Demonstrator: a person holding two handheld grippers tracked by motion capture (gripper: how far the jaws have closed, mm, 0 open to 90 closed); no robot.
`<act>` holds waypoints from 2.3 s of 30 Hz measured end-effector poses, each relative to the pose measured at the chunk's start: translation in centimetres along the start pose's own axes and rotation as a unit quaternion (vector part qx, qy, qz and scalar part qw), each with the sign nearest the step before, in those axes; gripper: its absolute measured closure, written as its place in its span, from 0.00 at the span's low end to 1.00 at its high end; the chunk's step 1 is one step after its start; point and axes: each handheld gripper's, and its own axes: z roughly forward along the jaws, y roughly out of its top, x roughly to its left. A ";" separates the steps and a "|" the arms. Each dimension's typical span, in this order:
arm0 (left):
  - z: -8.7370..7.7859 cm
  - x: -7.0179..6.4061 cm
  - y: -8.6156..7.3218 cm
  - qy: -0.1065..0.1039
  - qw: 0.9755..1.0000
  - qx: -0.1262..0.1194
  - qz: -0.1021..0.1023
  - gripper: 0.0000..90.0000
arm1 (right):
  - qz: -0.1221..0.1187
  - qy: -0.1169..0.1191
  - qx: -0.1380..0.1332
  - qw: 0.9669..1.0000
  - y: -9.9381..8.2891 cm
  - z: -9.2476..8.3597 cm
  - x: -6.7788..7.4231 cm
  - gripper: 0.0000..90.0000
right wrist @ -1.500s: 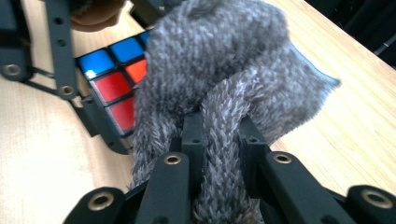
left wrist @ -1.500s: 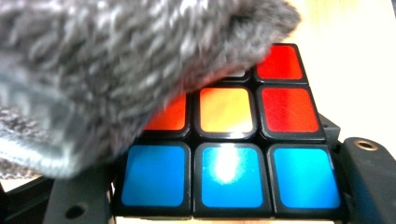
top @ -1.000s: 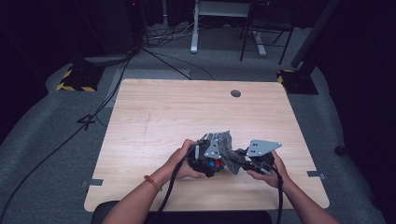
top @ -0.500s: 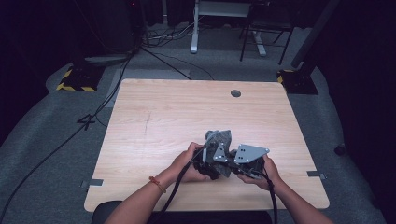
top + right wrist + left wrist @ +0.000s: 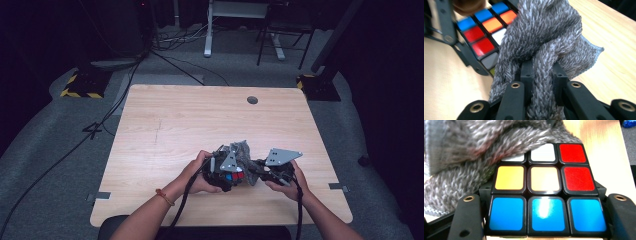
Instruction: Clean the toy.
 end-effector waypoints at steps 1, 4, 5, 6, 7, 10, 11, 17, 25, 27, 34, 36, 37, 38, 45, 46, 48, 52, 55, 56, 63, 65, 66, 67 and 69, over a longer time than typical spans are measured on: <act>0.0 0.0 0.0 -0.002 1.000 -0.002 -0.001 0.37 | 0.006 0.011 -0.009 1.000 0.0 -0.1 0.0 0.85; 0.2 0.1 -0.2 -0.004 1.000 -0.002 -0.003 0.37 | 0.013 0.025 -0.023 0.999 0.2 -0.3 0.1 0.85; 0.3 0.1 -0.2 -0.004 1.000 -0.002 -0.003 0.37 | 0.013 0.027 -0.026 0.999 0.2 -0.4 0.2 0.86; 0.4 0.1 -0.2 -0.004 1.000 -0.004 -0.007 0.37 | 0.014 0.027 -0.028 0.999 0.3 -0.4 0.3 0.86; 0.5 0.1 -0.2 -0.006 1.000 -0.002 -0.009 0.37 | 0.016 0.032 -0.034 0.999 0.3 -0.5 0.3 0.86; 1.3 -0.3 -0.1 0.001 1.000 0.018 0.008 0.37 | 0.018 0.050 -0.052 0.997 0.8 -0.5 0.8 0.86; 1.5 -0.4 -0.1 0.006 1.000 0.023 0.013 0.37 | 0.004 0.043 -0.047 0.998 1.1 -0.4 1.1 0.86; 1.0 -0.2 -0.2 0.009 1.000 0.013 0.007 0.37 | 0.000 0.031 -0.041 0.999 1.1 -0.2 1.1 0.86; -0.5 0.3 -0.1 0.020 1.000 -0.011 0.000 0.37 | 0.024 0.014 0.011 1.000 -1.0 0.6 -0.3 0.86; -0.7 0.5 -0.1 0.016 1.000 -0.017 -0.004 0.37 | 0.025 0.015 0.010 1.000 -1.1 0.6 -0.2 0.86; -0.2 0.3 0.1 0.020 1.000 -0.006 -0.002 0.37 | 0.005 0.012 -0.026 1.000 0.8 -0.3 1.0 0.86; 0.1 0.2 0.1 0.020 1.000 -0.004 -0.004 0.37 | -0.001 0.009 -0.034 0.999 1.1 -0.3 1.3 0.86; 0.2 0.3 0.1 0.019 1.000 -0.004 -0.004 0.37 | -0.002 0.008 -0.038 0.999 1.2 -0.3 1.3 0.86; 0.2 0.3 0.1 0.020 1.000 -0.003 -0.003 0.37 | -0.002 0.008 -0.042 0.999 1.3 -0.3 1.4 0.86; -0.1 0.3 0.1 0.030 1.000 -0.001 -0.001 0.37 | 0.011 -0.010 -0.009 1.000 0.2 0.8 0.3 0.86; -0.3 0.3 0.0 0.029 1.000 -0.002 -0.002 0.37 | 0.011 -0.010 -0.009 1.000 0.2 0.8 0.3 0.86; -0.7 0.4 -0.1 0.030 1.000 -0.009 -0.004 0.37 | 0.014 -0.011 0.004 1.000 -0.2 1.1 0.1 0.86; -1.7 0.7 -0.1 0.036 0.999 -0.025 -0.007 0.37 | 0.011 -0.005 0.021 1.000 -0.7 1.5 0.1 0.86; -1.8 0.8 -0.2 0.035 0.999 -0.027 -0.005 0.37 | 0.006 -0.002 0.015 1.000 -0.5 1.3 0.5 0.86; -1.9 0.8 -0.3 0.034 0.999 -0.028 -0.007 0.37 | 0.003 -0.002 0.010 1.000 -0.3 1.1 0.6 0.86; -1.5 0.8 -0.3 0.039 0.999 -0.014 -0.002 0.37 | -0.010 -0.008 -0.014 1.000 0.4 -0.2 1.4 0.86; -1.0 0.6 -0.3 0.031 0.999 -0.010 -0.005 0.37 | -0.026 0.010 -0.033 0.999 0.8 -0.6 1.8 0.86; -0.8 0.6 -0.2 0.032 0.999 -0.008 -0.004 0.37 | -0.045 0.014 -0.038 0.998 0.9 -0.6 2.2 0.86; -0.7 0.6 -0.2 0.031 0.999 -0.006 -0.002 0.37 | -0.052 0.006 -0.036 0.998 1.1 -0.6 2.4 0.86; -0.4 0.5 -0.2 0.024 1.000 -0.009 -0.010 0.37 | -0.043 0.007 -0.046 0.998 1.2 -0.6 2.2 0.85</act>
